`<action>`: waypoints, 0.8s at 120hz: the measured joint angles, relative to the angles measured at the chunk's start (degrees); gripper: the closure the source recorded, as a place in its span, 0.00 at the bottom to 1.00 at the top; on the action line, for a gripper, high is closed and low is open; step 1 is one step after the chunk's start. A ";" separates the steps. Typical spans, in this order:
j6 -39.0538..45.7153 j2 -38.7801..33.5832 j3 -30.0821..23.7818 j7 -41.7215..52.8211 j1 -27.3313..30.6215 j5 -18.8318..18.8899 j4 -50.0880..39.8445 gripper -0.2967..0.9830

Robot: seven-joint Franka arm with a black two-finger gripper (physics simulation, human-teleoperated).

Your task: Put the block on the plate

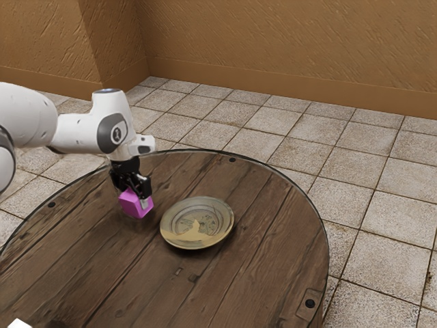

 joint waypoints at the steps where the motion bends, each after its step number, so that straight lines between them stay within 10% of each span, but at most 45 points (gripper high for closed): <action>1: -0.03 -0.40 0.01 0.01 -0.42 0.02 0.03 0.46; 30: -1.26 2.92 0.07 0.18 -16.78 -2.46 4.56 0.45; 69: -2.74 5.27 2.81 0.55 -17.14 -4.71 6.93 0.33; 96: -12.90 -5.90 3.85 -0.74 -17.61 -0.44 13.13 0.27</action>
